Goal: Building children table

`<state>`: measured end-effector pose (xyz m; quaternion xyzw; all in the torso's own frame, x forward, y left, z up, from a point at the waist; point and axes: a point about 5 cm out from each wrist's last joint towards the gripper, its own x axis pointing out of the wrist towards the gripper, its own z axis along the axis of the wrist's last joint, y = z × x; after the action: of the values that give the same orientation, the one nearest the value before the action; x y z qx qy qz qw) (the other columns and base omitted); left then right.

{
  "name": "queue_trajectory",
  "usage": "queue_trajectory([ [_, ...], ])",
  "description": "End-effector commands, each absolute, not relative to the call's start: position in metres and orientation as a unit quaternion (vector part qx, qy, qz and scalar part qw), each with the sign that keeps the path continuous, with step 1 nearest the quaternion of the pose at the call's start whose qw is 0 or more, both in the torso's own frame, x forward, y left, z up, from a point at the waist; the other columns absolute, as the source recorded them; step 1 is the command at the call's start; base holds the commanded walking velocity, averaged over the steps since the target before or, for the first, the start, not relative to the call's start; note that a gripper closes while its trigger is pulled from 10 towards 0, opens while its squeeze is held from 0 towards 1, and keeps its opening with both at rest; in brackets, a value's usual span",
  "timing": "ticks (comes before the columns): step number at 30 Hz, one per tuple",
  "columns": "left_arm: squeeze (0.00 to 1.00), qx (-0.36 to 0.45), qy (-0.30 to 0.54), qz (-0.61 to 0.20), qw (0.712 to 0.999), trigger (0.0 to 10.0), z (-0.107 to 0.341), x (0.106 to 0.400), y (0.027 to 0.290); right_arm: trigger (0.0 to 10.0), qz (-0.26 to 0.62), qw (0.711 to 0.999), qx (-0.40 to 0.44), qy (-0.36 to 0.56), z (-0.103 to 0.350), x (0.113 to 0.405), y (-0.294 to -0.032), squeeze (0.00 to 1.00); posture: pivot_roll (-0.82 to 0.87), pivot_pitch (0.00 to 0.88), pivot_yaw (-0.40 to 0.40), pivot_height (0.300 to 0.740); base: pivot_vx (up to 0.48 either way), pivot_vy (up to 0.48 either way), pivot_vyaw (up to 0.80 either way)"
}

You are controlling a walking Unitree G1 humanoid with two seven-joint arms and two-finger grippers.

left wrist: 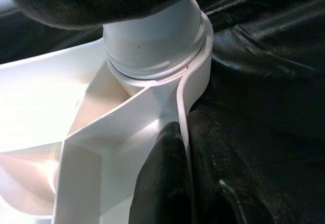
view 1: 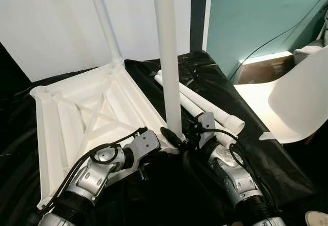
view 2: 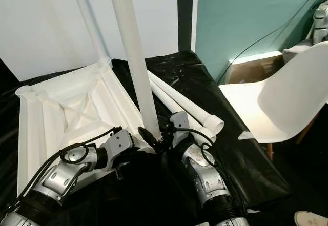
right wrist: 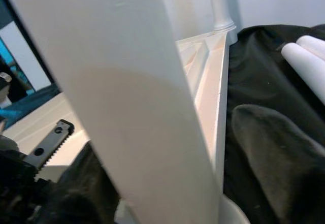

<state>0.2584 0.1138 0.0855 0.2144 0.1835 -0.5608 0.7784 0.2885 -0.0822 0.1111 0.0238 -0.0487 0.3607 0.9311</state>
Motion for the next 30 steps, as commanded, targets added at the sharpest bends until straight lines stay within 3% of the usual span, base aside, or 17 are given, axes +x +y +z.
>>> queue_trajectory([
  [1,0.00,0.179,0.293,-0.596,0.726,10.0,0.040,0.226,0.121,10.0,0.350,0.935,0.008,-0.059,0.117,0.297,-0.091,0.00,0.16,0.000,0.045,0.740,0.000,0.000,0.00],
  [12,0.00,0.180,0.291,-0.597,0.725,10.0,0.040,0.229,0.118,10.0,0.443,0.893,-0.057,-0.049,0.126,0.307,-0.097,0.00,0.15,0.000,0.043,0.740,0.000,0.000,0.00],
  [13,0.00,0.180,0.290,-0.597,0.726,10.0,0.040,0.230,0.117,0.0,0.456,0.887,-0.068,-0.040,0.125,0.308,-0.098,0.00,0.16,0.000,0.038,0.740,0.000,0.000,0.00],
  [21,0.00,0.178,0.291,-0.592,0.730,10.0,0.040,0.229,0.119,0.0,0.452,0.891,-0.039,-0.025,0.115,0.301,-0.093,0.00,0.17,0.000,0.033,0.740,0.000,0.000,0.00],
  [30,0.00,0.178,0.291,-0.594,0.729,10.0,0.040,0.228,0.119,0.0,0.363,0.931,0.009,-0.020,0.105,0.294,-0.087,0.00,0.16,0.000,0.037,0.740,0.000,0.000,0.00],
])
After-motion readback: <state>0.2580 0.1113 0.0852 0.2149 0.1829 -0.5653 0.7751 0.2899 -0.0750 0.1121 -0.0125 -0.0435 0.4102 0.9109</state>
